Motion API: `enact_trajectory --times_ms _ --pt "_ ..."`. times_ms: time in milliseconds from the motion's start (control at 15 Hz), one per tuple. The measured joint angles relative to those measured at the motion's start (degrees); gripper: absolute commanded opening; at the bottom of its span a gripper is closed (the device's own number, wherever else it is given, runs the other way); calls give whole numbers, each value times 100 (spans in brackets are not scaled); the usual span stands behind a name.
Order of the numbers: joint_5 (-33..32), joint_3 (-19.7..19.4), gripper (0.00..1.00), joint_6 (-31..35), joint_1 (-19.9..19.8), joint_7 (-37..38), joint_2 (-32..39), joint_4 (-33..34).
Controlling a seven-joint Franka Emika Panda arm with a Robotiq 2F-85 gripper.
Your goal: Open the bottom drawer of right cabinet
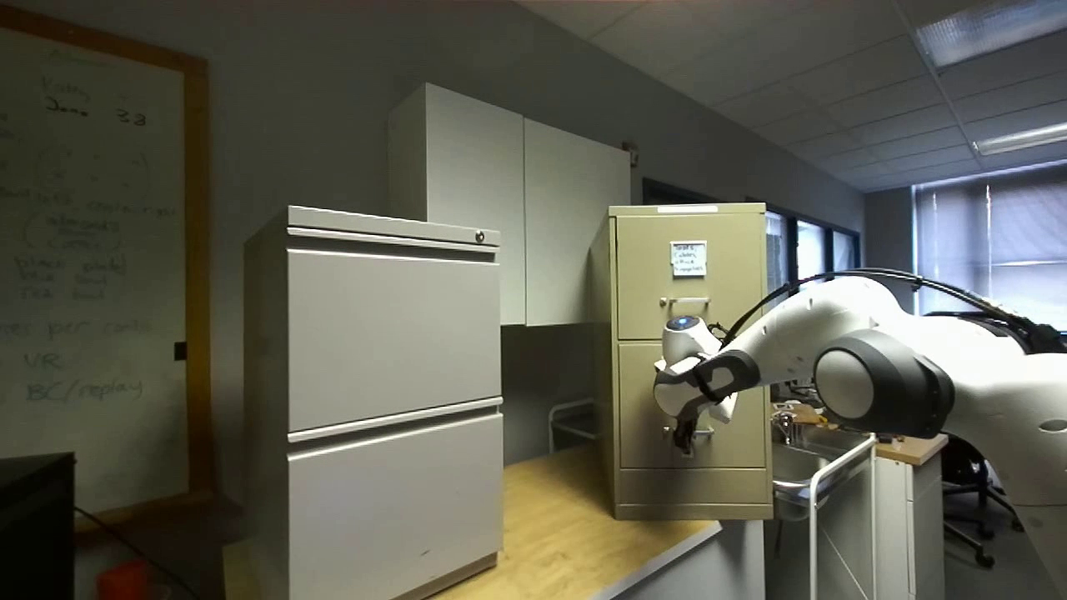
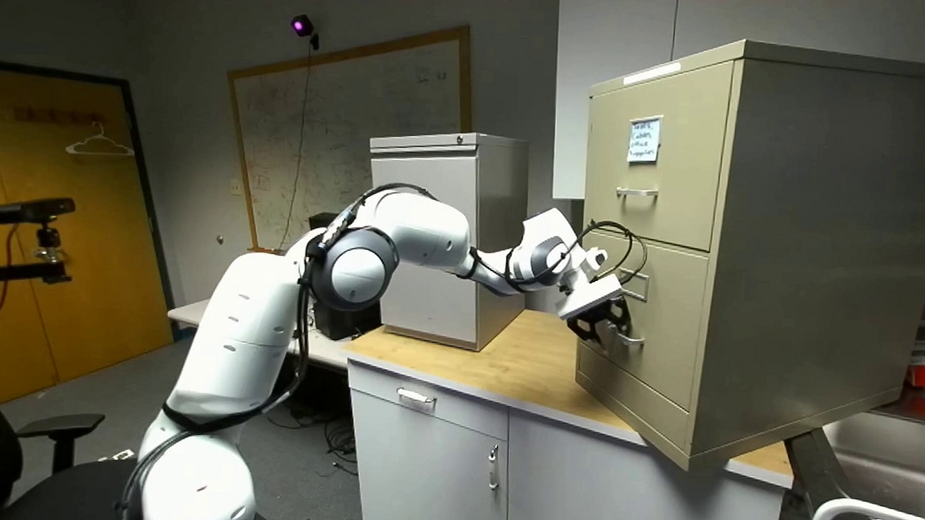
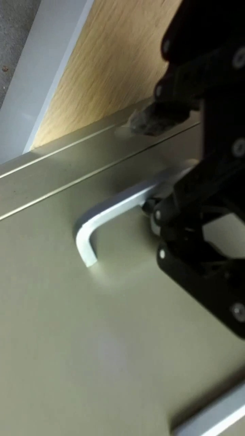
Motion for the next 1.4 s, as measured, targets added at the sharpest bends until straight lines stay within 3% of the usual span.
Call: enact_trajectory --times_ms 133,200,267,800,1400 --pt "67 7 5 -200 -31 -123 87 241" --pt "67 6 2 -295 -39 -146 139 362" --pt "66 9 6 -402 -39 -216 186 463" --pt "-21 6 6 -1226 29 -266 532 1154" --pt "-129 6 6 -934 50 -253 397 867"
